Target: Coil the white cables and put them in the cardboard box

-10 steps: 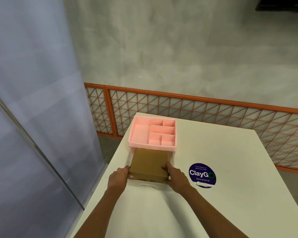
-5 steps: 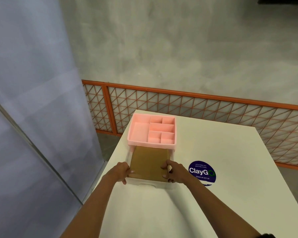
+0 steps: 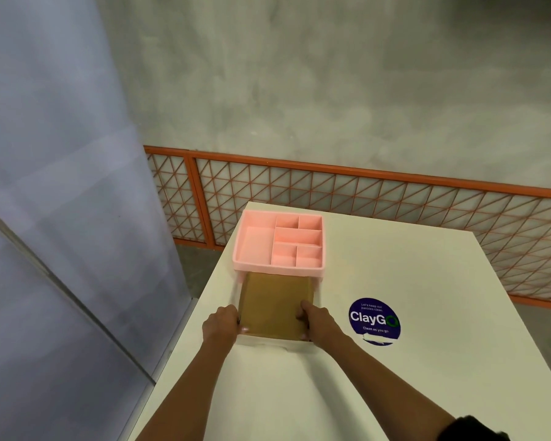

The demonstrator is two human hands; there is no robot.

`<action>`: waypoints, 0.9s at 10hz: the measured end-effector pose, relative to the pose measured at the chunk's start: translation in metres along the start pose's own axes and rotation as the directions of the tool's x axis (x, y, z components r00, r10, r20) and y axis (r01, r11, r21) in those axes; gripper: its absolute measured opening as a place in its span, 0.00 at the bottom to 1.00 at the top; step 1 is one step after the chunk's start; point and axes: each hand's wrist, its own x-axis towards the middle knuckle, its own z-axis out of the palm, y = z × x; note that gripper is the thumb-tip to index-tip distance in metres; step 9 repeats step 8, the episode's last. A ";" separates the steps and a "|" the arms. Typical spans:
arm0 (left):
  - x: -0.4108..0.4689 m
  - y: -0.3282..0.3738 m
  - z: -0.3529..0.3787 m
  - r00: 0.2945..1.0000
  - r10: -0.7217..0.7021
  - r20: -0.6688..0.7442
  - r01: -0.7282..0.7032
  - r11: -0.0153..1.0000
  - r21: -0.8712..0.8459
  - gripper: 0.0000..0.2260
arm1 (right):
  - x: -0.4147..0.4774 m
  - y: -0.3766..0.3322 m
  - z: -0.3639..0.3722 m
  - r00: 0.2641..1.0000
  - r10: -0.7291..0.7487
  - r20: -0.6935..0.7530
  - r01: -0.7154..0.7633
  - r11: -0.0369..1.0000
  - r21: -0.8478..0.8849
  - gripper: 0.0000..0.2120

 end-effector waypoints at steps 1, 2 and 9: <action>-0.003 0.002 0.000 1.000 -0.008 -0.030 0.008 1.000 0.009 0.16 | 0.002 0.003 0.005 1.000 -0.021 -0.016 0.021 1.000 -0.012 0.14; -0.005 0.001 0.006 0.997 -0.004 -0.073 0.003 1.000 -0.019 0.15 | -0.002 -0.003 0.001 0.999 -0.038 0.000 0.038 0.996 -0.084 0.15; -0.047 0.054 -0.040 0.848 0.268 -0.457 -0.127 0.941 0.315 0.14 | -0.020 -0.055 -0.066 0.987 0.127 0.093 -0.079 0.908 -0.411 0.13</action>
